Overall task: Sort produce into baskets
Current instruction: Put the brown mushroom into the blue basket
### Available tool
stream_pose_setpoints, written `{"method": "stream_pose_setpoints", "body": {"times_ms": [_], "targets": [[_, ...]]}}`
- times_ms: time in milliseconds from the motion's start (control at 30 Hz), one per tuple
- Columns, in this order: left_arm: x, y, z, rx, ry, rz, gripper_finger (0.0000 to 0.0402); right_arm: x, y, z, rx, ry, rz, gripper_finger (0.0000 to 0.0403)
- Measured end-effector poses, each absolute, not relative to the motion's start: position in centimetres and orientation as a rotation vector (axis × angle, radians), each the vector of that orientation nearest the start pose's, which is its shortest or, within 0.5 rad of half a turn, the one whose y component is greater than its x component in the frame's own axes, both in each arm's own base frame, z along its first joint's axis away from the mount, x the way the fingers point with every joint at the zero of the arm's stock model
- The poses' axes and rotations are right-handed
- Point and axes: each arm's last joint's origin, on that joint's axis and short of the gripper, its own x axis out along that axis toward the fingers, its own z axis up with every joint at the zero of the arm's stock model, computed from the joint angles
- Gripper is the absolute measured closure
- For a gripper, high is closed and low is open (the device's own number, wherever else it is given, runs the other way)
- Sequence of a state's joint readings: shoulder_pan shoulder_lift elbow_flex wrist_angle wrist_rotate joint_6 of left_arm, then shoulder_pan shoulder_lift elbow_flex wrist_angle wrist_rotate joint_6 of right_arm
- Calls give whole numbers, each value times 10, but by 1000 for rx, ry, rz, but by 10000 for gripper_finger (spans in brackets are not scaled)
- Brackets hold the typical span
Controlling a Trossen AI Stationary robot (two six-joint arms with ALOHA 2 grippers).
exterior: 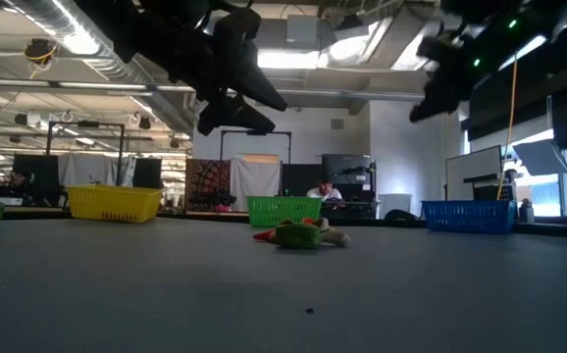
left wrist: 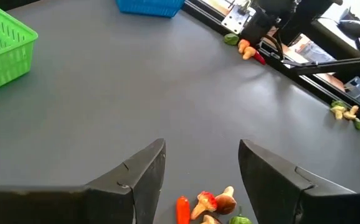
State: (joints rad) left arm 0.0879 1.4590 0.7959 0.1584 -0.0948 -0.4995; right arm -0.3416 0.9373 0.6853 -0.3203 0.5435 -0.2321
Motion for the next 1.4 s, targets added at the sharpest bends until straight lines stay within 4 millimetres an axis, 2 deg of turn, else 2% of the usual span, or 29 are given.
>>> {"method": "stream_pose_setpoints", "body": {"times_ms": [267, 567, 700, 1000, 1100, 1267, 1400], "targets": [[304, 29, 216, -485, 449, 298, 203, 159, -141, 230, 53, 857, -891, 334], [304, 29, 216, -484, 450, 298, 203, 150, -180, 187, 220, 1046, -983, 333], [304, 29, 216, -484, 450, 298, 203, 148, -187, 178, 250, 1086, -989, 333], [304, 29, 216, -485, 450, 298, 203, 149, -187, 176, 252, 1087, -989, 330], [304, 29, 216, -484, 450, 298, 203, 149, -187, 176, 253, 1091, -988, 308], [304, 29, 216, -478, 450, 296, 203, 148, -186, 178, 238, 1111, -992, 243], [304, 29, 216, -470, 451, 294, 203, 152, -188, 198, 252, 1053, -932, 208]]}}
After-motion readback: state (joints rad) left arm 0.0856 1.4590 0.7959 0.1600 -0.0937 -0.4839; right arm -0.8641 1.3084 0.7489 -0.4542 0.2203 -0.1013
